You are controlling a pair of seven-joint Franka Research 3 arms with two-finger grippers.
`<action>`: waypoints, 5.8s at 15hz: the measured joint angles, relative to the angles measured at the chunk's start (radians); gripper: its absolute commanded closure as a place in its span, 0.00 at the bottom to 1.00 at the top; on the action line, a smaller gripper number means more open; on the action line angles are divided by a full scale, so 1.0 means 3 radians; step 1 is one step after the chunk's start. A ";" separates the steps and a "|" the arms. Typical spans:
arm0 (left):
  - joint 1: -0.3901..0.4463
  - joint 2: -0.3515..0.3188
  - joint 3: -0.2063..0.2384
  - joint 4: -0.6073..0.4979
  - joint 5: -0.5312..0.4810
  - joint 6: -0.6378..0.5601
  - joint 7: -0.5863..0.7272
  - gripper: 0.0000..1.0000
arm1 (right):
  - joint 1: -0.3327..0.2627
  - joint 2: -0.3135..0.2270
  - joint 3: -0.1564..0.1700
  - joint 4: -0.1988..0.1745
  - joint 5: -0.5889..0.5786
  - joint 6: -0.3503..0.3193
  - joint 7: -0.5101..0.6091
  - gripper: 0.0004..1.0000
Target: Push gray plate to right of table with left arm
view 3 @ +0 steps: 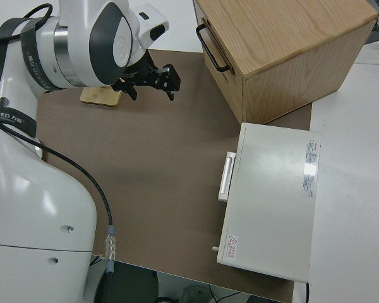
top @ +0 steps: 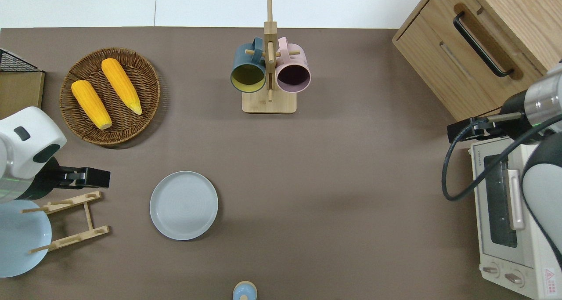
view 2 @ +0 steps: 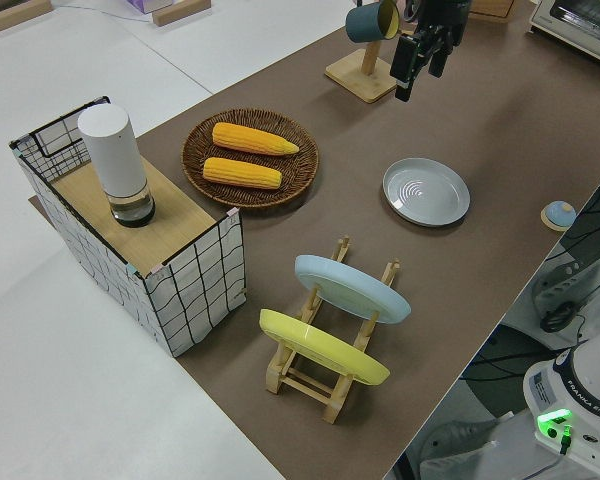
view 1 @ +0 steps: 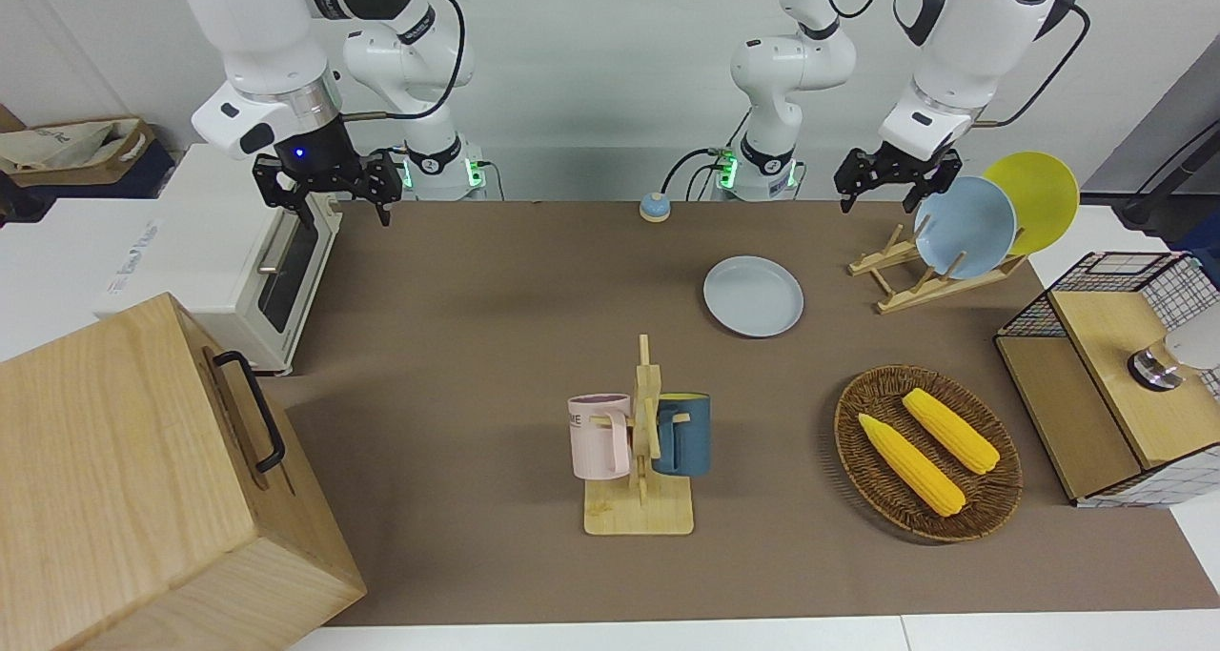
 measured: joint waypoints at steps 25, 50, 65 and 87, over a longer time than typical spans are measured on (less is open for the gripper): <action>-0.0001 -0.0108 0.0007 -0.1109 -0.0152 0.1023 -0.0027 0.01 | 0.0000 0.0000 0.0000 0.0000 0.0000 0.0000 0.0000 0.02; -0.0251 0.0066 -0.0015 -0.2564 -0.0200 0.2969 -0.0050 0.06 | 0.0000 0.0000 0.0000 0.0000 0.0000 0.0000 0.0000 0.02; -0.0247 0.0080 0.0008 -0.2555 -0.0211 0.3004 -0.0054 1.00 | 0.0000 0.0000 0.0000 0.0000 0.0000 0.0000 0.0000 0.02; -0.1696 0.0388 -0.0017 -0.2230 -0.0220 0.3106 -0.2286 1.00 | 0.0000 0.0000 0.0000 0.0000 0.0000 0.0000 0.0000 0.02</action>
